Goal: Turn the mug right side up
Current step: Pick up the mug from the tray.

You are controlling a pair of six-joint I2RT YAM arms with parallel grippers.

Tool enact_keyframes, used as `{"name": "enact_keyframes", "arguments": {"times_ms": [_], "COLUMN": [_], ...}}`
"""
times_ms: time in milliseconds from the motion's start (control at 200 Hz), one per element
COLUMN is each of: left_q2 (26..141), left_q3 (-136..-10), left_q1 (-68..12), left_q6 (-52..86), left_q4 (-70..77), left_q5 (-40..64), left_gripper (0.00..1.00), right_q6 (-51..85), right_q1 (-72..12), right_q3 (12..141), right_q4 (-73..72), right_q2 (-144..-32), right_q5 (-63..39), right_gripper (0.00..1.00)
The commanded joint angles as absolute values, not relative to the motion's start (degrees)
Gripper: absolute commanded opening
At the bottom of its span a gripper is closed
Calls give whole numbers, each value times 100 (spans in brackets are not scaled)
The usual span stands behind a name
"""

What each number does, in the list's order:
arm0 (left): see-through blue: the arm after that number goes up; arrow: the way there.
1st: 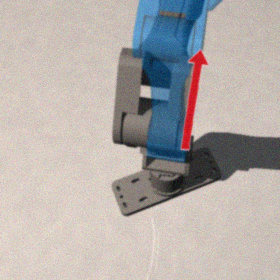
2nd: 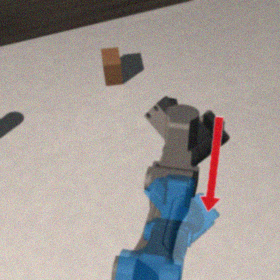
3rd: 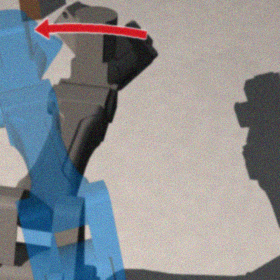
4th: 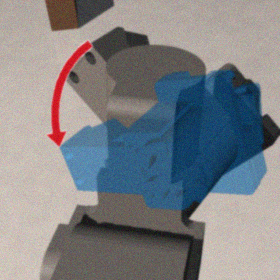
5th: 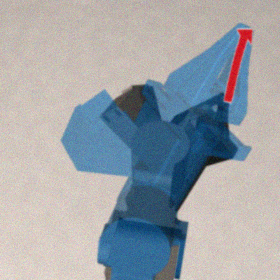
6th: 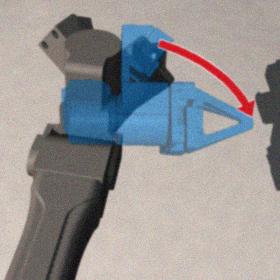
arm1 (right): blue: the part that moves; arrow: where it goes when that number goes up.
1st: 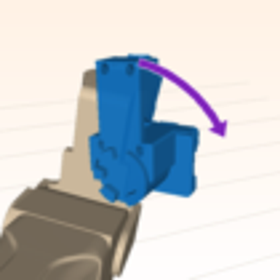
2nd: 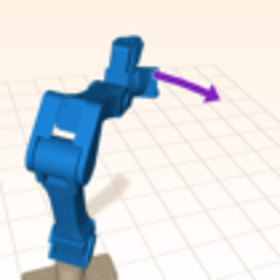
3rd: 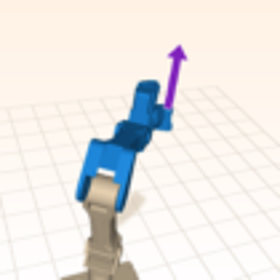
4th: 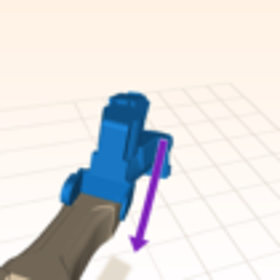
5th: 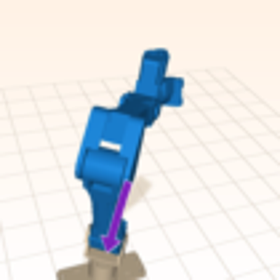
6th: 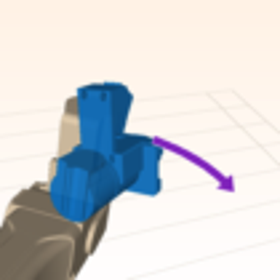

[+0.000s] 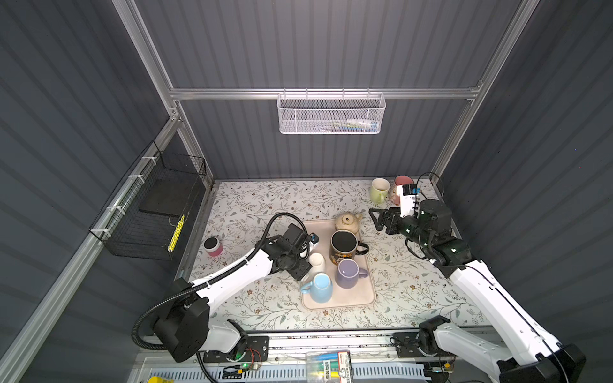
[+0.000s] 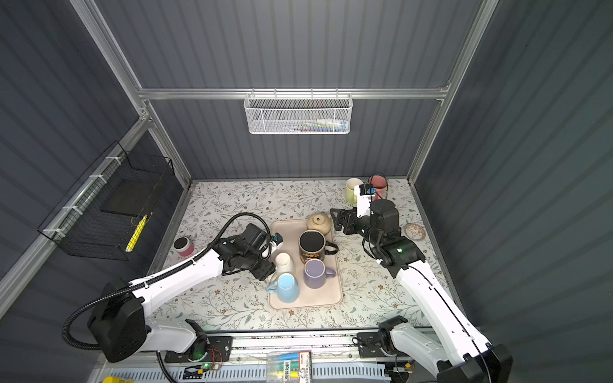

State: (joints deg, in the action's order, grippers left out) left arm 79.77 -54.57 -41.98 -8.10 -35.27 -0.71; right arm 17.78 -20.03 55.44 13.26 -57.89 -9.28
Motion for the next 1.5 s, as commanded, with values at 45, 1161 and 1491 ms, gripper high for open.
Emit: {"name": "enact_keyframes", "arguments": {"times_ms": [45, 1161, 1491], "left_q2": [8172, 8948, 9132], "left_q3": [-5475, -6024, -6231], "left_q1": [-4218, -4298, -4324], "left_q6": [-757, -1181, -1650], "left_q4": [-3485, -3634, -3867], "left_q5": [-138, 84, 167], "left_gripper": [59, 45, 36], "right_q6": [1791, 1820, 1786], "right_q1": [-2038, -2083, -2082], "right_q3": [5463, 5385, 5396], "right_q4": [1201, 1058, 1074], "right_q2": [-5739, -5777, -5796], "right_q5": [-1015, -1195, -1195], "right_gripper": [88, 88, 88]}}
